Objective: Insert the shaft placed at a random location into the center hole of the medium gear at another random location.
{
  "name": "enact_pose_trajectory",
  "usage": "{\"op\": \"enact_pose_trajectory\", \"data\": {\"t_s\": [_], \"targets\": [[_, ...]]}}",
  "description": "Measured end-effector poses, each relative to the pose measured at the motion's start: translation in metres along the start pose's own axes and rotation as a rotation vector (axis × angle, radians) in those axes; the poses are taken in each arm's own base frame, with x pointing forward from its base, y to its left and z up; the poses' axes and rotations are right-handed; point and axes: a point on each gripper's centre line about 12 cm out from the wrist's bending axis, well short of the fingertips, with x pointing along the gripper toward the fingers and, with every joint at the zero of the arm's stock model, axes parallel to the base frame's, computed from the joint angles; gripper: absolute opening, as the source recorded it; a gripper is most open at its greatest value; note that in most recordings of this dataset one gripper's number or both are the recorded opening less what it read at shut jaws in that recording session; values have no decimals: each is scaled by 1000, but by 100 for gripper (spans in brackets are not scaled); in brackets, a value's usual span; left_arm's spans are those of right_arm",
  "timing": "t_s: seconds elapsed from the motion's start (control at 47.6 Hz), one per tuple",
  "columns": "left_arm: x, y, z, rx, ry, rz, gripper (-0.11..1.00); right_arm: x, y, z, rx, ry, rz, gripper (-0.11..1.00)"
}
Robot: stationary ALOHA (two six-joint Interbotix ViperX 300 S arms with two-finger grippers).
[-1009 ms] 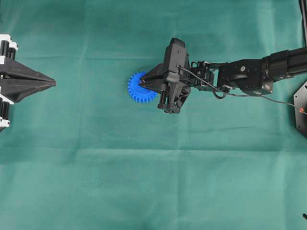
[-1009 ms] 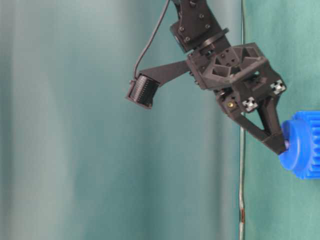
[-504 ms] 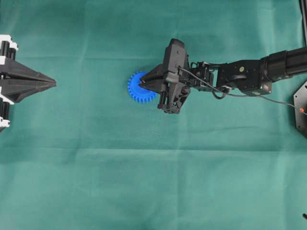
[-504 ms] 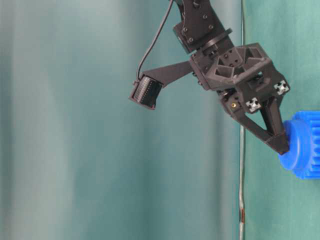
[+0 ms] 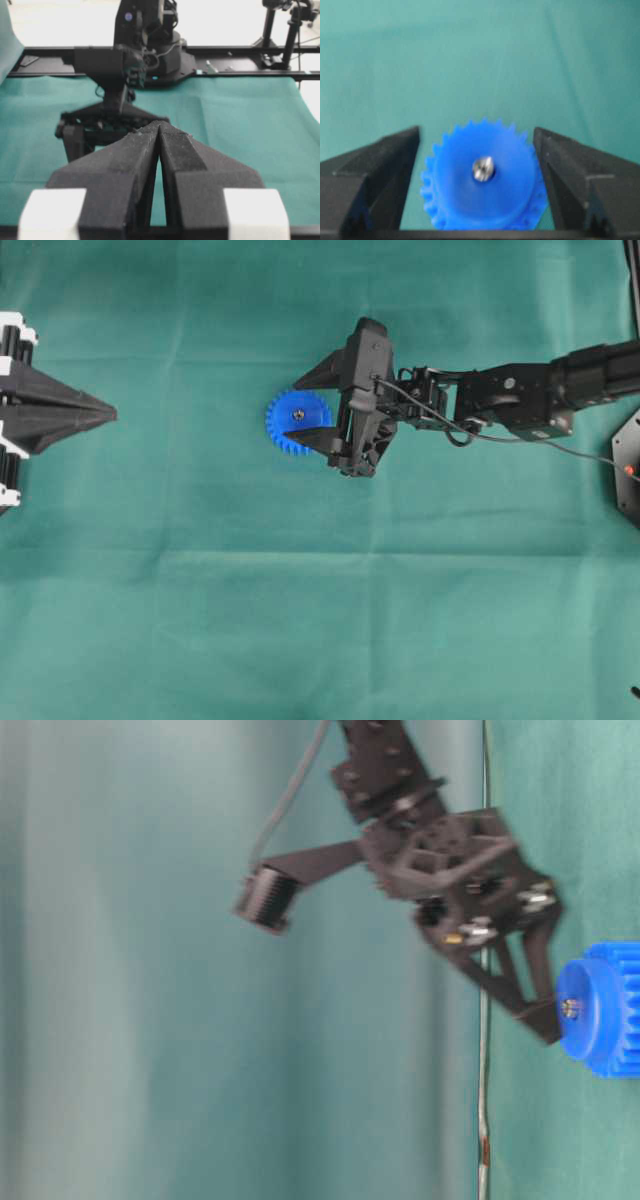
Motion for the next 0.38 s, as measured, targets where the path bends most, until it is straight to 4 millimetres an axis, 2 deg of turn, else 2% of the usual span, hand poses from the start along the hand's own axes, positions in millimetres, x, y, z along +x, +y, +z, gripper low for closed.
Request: {"op": "enact_pose_trajectory", "data": {"t_s": [0.126, 0.378], "targets": [[0, 0, -1, 0, 2, 0, 0, -8, 1, 12, 0, -34, 4, 84], [0, 0, 0, 0, 0, 0, 0, -14, 1, 17, -1, -44, 5, 84]]}}
